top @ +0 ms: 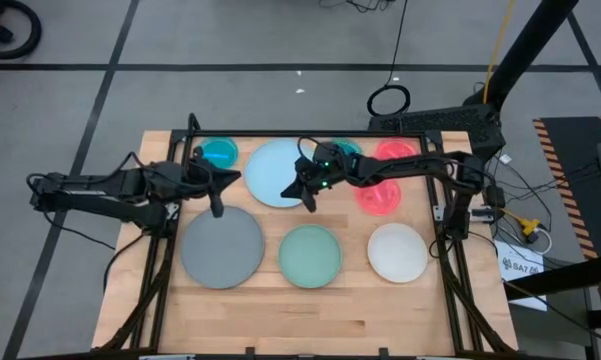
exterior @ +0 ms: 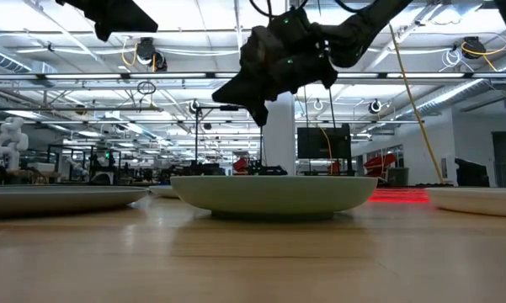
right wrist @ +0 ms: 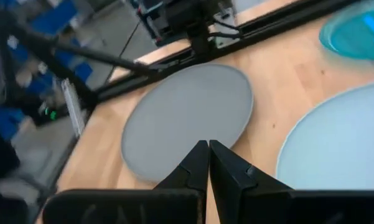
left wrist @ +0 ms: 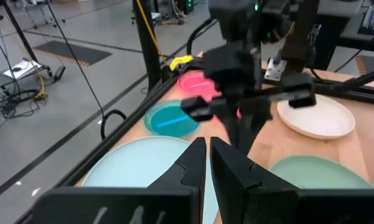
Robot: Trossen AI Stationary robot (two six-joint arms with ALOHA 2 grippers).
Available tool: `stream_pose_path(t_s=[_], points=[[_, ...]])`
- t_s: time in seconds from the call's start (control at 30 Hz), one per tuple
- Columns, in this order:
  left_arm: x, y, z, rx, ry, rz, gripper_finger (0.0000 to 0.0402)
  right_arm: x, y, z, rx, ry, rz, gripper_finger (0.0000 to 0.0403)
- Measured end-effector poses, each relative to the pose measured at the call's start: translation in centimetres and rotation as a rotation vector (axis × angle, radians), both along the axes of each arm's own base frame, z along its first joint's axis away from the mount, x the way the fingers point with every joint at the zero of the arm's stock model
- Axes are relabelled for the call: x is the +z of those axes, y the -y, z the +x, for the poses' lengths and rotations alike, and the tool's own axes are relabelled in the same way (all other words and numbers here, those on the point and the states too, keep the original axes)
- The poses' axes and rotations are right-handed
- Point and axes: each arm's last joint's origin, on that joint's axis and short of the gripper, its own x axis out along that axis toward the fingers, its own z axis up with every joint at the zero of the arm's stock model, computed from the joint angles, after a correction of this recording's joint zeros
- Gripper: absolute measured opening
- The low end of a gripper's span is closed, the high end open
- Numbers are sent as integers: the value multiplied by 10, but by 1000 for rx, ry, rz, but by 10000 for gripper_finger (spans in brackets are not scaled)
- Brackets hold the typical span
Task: Stack plastic plates
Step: Stack the gray plate on top of the light blue plate
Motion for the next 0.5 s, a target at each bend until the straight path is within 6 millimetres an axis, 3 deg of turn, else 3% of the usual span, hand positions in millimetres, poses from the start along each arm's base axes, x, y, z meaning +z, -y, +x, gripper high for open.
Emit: stream_pose_path(t_s=[0.2, 0.5], points=[[1, 0, -1, -9, -25, 29, 30, -3, -14, 14, -54, -7, 107, 11], [1, 0, -1, -17, -29, 47, 30, 25, -63, 45, -138, -101, -52, 2]])
